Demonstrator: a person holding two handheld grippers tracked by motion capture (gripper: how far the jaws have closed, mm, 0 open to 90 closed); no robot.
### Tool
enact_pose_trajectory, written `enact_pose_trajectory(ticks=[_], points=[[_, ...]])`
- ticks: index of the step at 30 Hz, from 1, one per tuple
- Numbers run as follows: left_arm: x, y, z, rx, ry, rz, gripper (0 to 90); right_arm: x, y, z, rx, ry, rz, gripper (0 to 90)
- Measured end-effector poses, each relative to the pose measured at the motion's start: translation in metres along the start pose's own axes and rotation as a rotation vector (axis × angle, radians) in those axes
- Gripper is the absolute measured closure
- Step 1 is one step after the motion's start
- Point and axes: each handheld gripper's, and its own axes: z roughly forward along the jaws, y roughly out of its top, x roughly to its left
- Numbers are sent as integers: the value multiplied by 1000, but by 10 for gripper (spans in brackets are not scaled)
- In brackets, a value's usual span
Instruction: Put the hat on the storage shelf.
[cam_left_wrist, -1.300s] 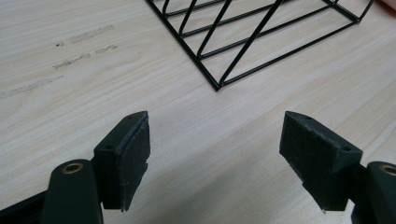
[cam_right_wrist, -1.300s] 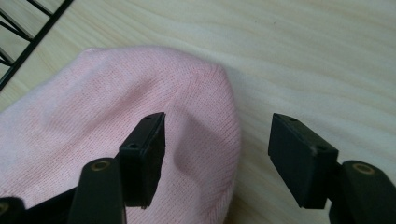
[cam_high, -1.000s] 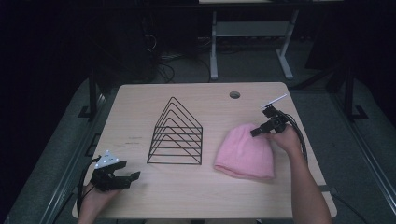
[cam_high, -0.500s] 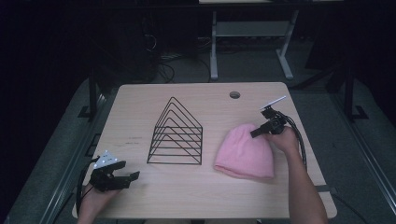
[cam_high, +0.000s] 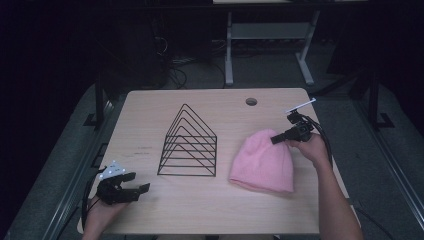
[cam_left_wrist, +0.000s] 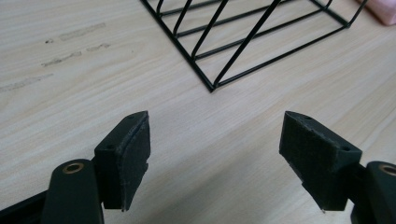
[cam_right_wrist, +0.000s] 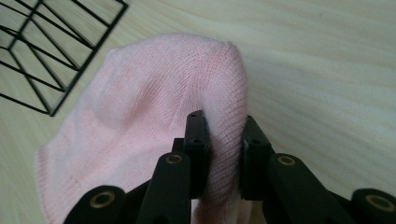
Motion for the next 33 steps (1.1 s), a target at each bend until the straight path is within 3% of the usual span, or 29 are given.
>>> enact_pose_trajectory(ticks=[15, 18, 20, 31, 33], points=[[1, 9, -4, 6, -29, 15, 250, 17, 4, -48, -93, 57, -33, 775], [0, 13, -4, 3, -42, 7, 250, 21, 9, -60, -102, 45, -53, 776], [1, 17, -5, 16, -57, 27, 250, 25, 12, -68, -113, 44, -63, 777], [4, 35, -11, 16, -115, 58, 250, 44, 34, -106, -164, 17, -115, 779], [4, 41, -13, 15, -108, 72, 250, 47, 37, -109, -167, 12, -119, 779]])
